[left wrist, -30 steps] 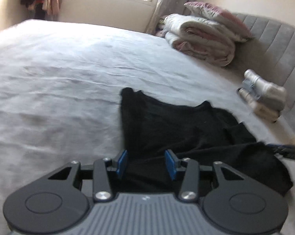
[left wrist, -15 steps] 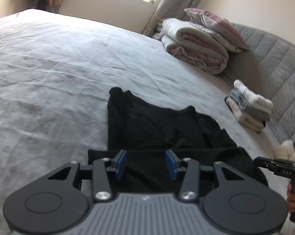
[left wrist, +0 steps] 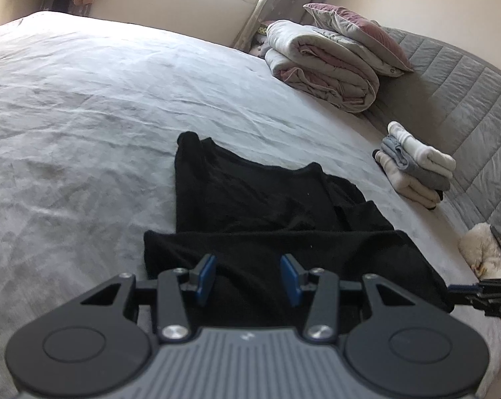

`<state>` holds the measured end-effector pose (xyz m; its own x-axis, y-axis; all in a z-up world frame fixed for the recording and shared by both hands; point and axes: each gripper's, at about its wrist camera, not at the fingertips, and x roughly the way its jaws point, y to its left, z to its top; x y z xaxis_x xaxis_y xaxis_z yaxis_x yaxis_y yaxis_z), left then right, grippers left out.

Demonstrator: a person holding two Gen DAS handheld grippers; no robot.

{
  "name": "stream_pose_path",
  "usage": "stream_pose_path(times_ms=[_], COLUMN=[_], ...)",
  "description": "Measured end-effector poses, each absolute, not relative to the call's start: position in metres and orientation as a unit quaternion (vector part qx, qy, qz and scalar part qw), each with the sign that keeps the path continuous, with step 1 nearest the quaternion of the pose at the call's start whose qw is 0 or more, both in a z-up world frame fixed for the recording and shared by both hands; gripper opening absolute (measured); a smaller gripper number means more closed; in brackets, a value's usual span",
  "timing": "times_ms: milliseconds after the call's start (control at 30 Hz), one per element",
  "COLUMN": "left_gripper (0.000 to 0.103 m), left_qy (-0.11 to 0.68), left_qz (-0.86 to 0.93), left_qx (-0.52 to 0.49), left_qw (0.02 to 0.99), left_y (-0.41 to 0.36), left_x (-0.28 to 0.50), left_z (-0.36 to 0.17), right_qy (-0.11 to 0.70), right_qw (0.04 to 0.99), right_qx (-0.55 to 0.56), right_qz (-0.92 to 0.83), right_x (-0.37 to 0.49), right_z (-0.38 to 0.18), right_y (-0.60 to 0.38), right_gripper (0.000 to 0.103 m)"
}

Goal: Fold clothes

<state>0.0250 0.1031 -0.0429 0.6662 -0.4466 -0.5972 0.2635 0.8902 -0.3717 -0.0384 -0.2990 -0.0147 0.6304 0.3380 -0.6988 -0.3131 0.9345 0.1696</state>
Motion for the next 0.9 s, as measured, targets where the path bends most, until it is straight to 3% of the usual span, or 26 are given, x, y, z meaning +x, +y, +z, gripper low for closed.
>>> stream_pose_path(times_ms=[133,167,267,800,833,900], left_gripper=[0.045,0.045,0.045,0.045,0.045,0.046], left_qy=[0.364,0.366,0.368,0.374,0.374,0.377], left_qz=[-0.201,-0.200,-0.196,-0.165,-0.162,-0.156], left_qx=[-0.113,-0.107,-0.095,-0.131,-0.137,-0.138], left_qw=[0.902,0.903,0.904,0.903,0.903,0.903], left_y=[0.093,0.091,0.087,0.115,0.118,0.123], left_x=[0.023,0.023,0.022,0.032,0.033,0.037], left_z=[-0.046,-0.048,-0.054,-0.049,-0.047,-0.043], right_qy=[0.403,0.405,0.404,0.473,0.473,0.461], right_qw=[0.900,0.899,0.900,0.860,0.860,0.864], right_qx=[0.003,-0.009,-0.030,-0.011,-0.003,0.015], right_qz=[0.169,0.165,0.163,0.192,0.193,0.203], right_x=[-0.040,-0.039,-0.040,-0.027,-0.026,-0.019], right_z=[-0.026,-0.029,-0.028,-0.020,-0.017,-0.008], right_y=[-0.294,-0.293,-0.294,-0.315,-0.316,-0.317], right_gripper=[0.027,0.014,0.006,0.012,0.021,0.022])
